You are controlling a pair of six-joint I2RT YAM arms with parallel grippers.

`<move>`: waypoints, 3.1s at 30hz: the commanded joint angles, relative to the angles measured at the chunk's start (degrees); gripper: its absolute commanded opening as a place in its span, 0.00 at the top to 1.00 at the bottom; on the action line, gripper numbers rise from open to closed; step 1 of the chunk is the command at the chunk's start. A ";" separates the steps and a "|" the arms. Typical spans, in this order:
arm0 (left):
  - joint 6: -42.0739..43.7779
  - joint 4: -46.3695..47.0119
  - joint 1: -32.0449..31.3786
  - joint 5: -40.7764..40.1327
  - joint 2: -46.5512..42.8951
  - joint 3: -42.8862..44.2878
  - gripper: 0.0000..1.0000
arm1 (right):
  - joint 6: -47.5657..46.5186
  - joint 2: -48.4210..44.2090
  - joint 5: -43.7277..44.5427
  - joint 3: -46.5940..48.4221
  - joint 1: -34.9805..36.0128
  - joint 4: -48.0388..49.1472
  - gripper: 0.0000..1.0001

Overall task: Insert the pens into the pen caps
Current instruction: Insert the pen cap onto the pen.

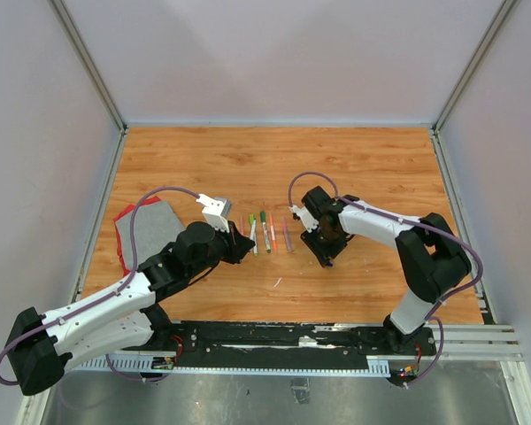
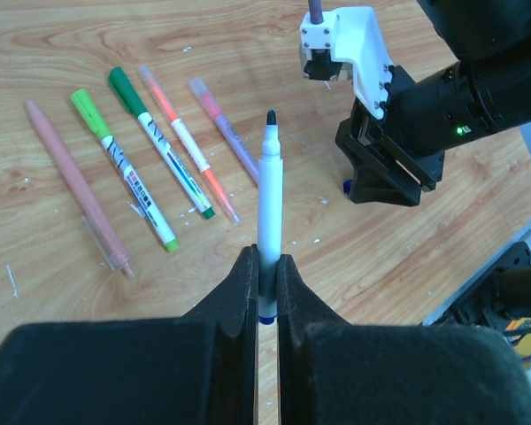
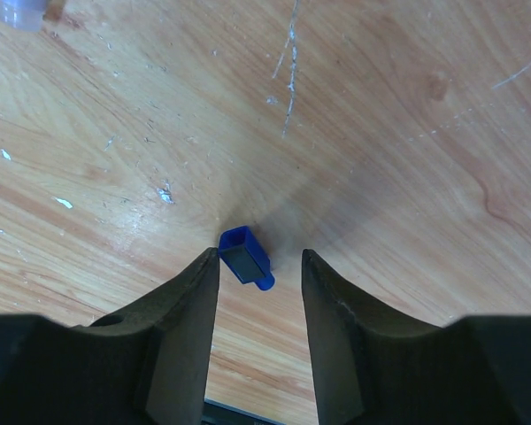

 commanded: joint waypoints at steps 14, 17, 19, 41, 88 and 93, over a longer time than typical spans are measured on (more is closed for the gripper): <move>0.48 0.57 0.34 -0.95 -0.09 0.34 0.99 | -1.09 3.68 -3.30 1.89 -0.38 -1.34 0.75; 0.27 0.87 0.46 -1.38 0.28 0.26 1.00 | -0.69 3.54 -2.89 1.73 -0.41 -1.35 0.84; 0.08 1.23 0.77 -1.42 0.71 0.25 0.99 | -0.16 2.81 -2.52 1.51 -0.43 -1.35 0.88; 7.29 23.11 2.88 -0.34 17.11 4.56 0.99 | 14.71 -32.52 -13.48 -16.25 -10.24 25.61 0.99; 14.05 46.23 -11.08 -0.70 37.04 5.88 0.99 | 54.13 -46.80 -21.83 -40.55 -18.00 88.21 0.99; 15.16 46.83 -11.59 -0.34 36.58 5.61 1.00 | 53.70 -44.51 -20.95 -40.06 -16.37 87.75 0.99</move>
